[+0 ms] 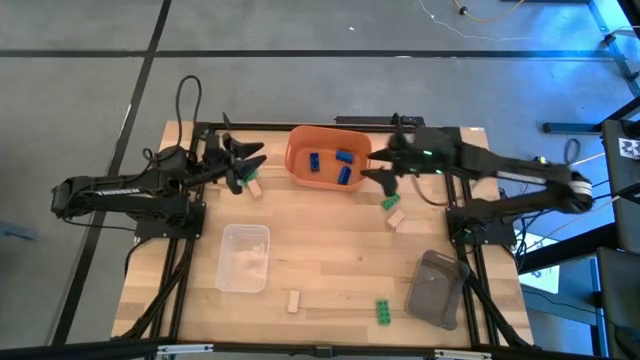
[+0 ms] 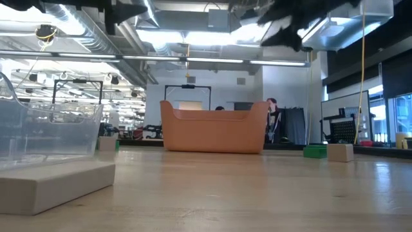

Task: Sort & place blocks by color
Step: Put the top right green game piece into the transparent bin

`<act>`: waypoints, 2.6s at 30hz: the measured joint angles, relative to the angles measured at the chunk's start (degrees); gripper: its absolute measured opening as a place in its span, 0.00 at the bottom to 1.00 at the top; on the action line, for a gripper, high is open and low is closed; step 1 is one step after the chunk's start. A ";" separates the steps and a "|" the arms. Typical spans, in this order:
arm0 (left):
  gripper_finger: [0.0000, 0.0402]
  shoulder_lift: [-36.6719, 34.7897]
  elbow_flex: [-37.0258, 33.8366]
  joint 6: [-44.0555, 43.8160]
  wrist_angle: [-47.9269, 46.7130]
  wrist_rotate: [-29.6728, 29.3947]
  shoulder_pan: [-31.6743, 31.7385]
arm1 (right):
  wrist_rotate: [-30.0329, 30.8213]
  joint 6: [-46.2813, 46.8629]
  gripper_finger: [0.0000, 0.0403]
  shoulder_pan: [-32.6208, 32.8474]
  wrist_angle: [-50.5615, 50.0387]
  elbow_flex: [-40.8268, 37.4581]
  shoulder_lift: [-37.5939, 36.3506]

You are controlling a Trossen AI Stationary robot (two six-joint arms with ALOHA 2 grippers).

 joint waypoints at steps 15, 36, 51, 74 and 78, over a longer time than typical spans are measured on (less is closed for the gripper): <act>0.57 0.00 0.00 0.04 0.02 0.64 0.00 | 1.91 11.04 0.78 1.47 21.12 -14.10 -16.67; 0.57 0.01 0.00 -0.04 0.02 -0.47 0.02 | 2.00 51.81 0.78 1.47 -28.64 -13.92 -11.45; 0.56 0.00 0.00 0.02 0.02 -0.48 0.02 | 8.69 62.10 0.78 0.31 -29.00 -13.94 9.21; 0.57 0.02 0.02 0.09 -0.23 -0.45 0.02 | 9.72 63.86 0.68 -0.46 -18.24 -13.94 23.86; 0.57 0.02 0.02 0.09 -0.24 -0.47 0.02 | 10.33 63.74 0.53 -0.43 -19.01 -13.92 24.52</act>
